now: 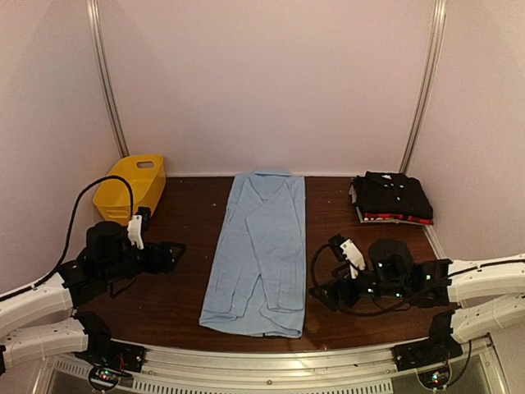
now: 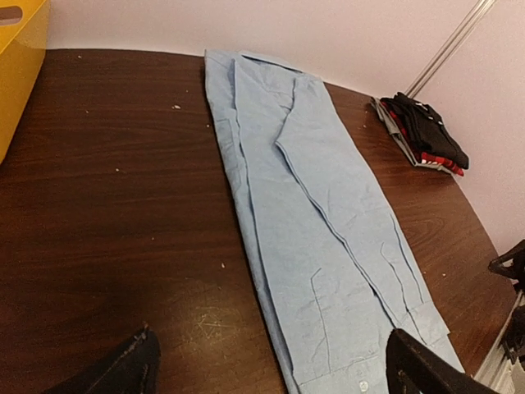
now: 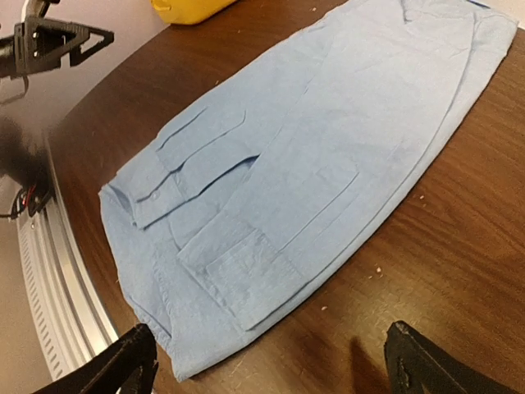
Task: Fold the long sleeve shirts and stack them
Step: Pick up the rectangle-folded shirt from the center of the board.
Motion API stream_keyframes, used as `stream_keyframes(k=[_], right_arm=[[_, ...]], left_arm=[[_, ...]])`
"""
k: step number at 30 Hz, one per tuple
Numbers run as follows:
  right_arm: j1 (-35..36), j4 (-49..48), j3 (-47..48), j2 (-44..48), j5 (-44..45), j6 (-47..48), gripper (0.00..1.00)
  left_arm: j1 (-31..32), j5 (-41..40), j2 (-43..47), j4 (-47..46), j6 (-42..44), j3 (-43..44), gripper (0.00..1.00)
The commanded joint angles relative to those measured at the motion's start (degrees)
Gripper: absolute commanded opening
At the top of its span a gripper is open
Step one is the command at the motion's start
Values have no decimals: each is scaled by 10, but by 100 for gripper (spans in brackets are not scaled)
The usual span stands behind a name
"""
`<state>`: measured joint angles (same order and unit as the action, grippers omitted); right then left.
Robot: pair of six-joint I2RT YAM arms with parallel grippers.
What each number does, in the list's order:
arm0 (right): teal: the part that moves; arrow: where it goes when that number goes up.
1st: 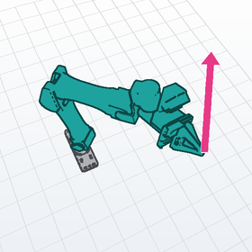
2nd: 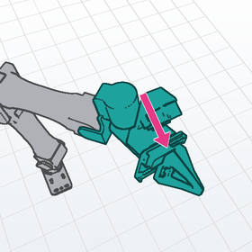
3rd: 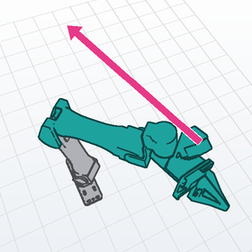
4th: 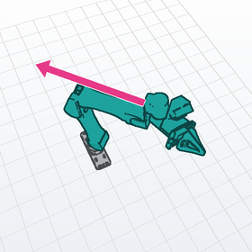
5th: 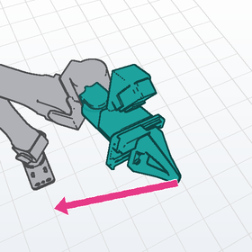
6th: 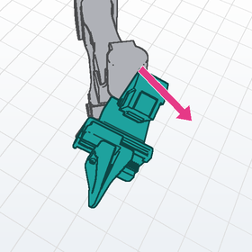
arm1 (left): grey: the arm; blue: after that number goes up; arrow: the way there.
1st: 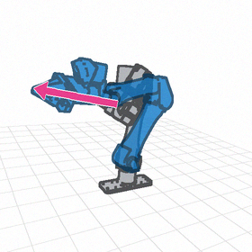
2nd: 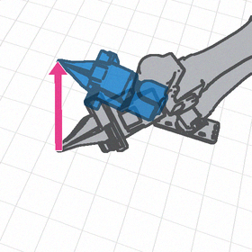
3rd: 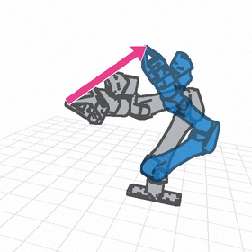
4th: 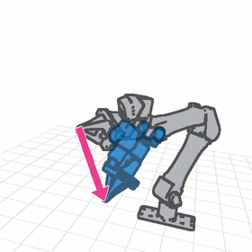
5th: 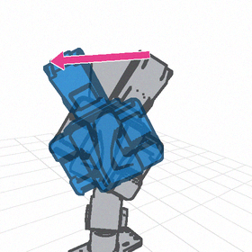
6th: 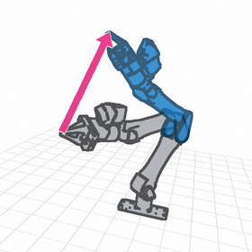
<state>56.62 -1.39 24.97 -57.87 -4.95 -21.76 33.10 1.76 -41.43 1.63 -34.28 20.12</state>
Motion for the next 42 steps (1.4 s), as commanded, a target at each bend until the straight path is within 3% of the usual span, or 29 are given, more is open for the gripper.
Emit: stream_keyframes(k=[1,7,12,19,25,31,34,39,42], right_arm=[[94,27,28,-58,100,-16,97],[199,65,104,-195,137,15,97],[215,90,157,-284,133,49,95],[216,129,206,-354,139,73,84],[215,144,213,-379,148,72,60],[213,158,204,-370,151,50,25],[210,168,192,-346,145,34,12],[193,174,156,-293,128,-5,0],[174,174,139,-273,118,-31,0]], left_arm=[[-1,27,4,2,-19,-10,97],[-1,34,-15,-3,-23,-5,98],[0,49,-34,-12,-25,-9,98],[0,68,-34,-56,-7,-27,97],[11,88,-46,-114,2,-54,96],[50,89,-45,-168,18,-72,90],[84,66,-61,-182,47,-79,89],[144,65,-97,-215,91,-89,87],[206,51,-122,-225,127,-87,87]])
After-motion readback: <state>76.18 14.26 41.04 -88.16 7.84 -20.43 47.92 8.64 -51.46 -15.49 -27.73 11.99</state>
